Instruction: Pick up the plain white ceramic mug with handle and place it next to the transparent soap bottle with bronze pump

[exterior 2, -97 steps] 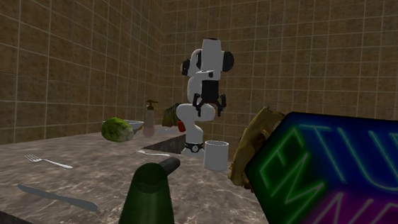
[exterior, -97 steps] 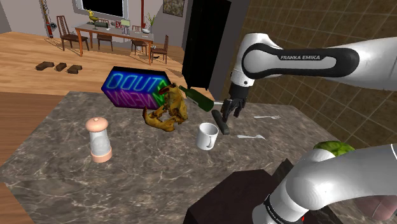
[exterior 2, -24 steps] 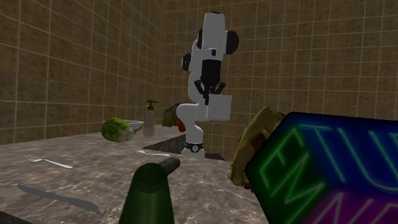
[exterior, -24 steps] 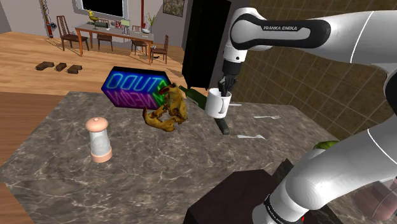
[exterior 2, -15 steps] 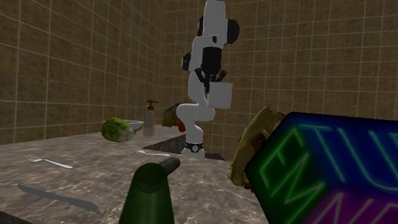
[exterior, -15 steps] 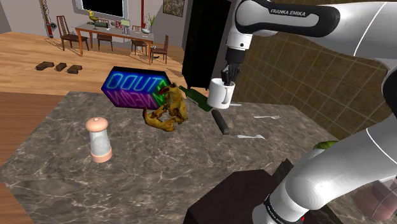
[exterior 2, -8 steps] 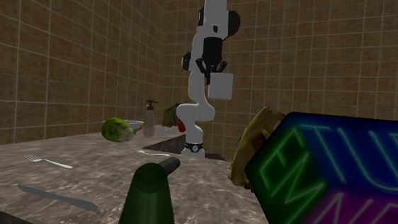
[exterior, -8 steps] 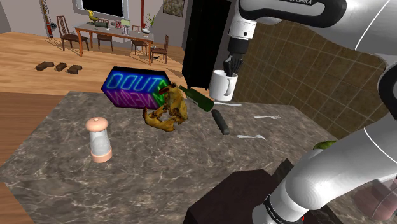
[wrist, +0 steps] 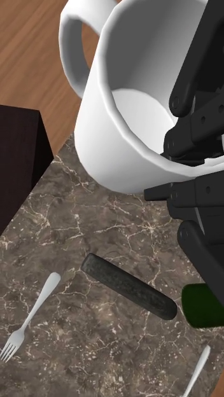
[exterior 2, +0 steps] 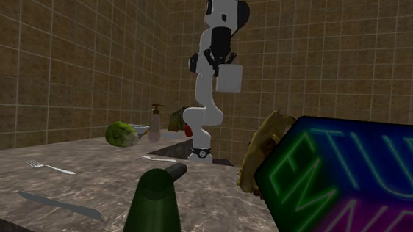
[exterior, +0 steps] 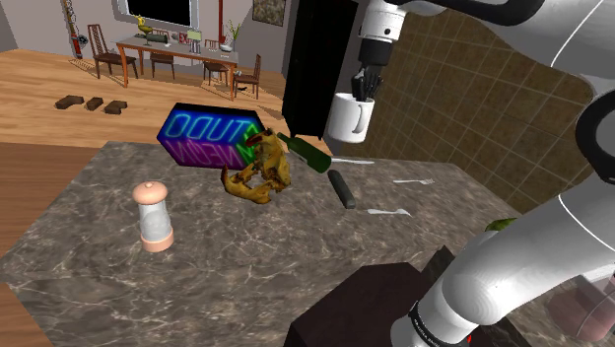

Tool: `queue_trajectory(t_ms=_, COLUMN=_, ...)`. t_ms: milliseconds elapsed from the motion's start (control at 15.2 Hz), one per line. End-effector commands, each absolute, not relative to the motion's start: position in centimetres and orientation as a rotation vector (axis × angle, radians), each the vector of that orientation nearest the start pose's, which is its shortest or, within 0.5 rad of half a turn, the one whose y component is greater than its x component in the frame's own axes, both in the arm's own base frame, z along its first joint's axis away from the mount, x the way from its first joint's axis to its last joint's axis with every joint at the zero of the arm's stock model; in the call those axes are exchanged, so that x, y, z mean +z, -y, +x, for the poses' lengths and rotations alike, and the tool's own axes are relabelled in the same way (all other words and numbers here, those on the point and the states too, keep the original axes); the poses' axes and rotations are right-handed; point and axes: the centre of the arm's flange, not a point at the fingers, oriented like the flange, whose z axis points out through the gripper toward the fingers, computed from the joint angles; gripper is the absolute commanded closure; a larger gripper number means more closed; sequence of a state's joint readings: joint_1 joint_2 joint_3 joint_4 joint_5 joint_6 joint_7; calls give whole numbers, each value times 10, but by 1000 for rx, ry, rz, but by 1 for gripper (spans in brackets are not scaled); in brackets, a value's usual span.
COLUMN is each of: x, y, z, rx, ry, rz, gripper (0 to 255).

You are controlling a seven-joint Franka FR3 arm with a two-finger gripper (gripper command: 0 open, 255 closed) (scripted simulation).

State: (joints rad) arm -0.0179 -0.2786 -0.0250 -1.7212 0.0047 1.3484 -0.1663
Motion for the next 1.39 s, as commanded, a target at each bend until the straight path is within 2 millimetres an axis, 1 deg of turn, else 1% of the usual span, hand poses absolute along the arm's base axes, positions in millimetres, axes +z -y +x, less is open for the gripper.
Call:
queue_trajectory(t_ms=0, x=686, y=20, z=440, rx=145, ry=195, rz=-3111, gripper=255)
queue_trajectory(t_ms=264, x=707, y=20, z=440, rx=145, ry=195, rz=-3111, gripper=255)
queue_trajectory(t_ms=330, x=709, y=20, z=440, rx=145, ry=195, rz=-3111, gripper=255)
queue_trajectory(t_ms=1320, x=709, y=69, z=248, rx=145, ry=195, rz=-3111, gripper=255)
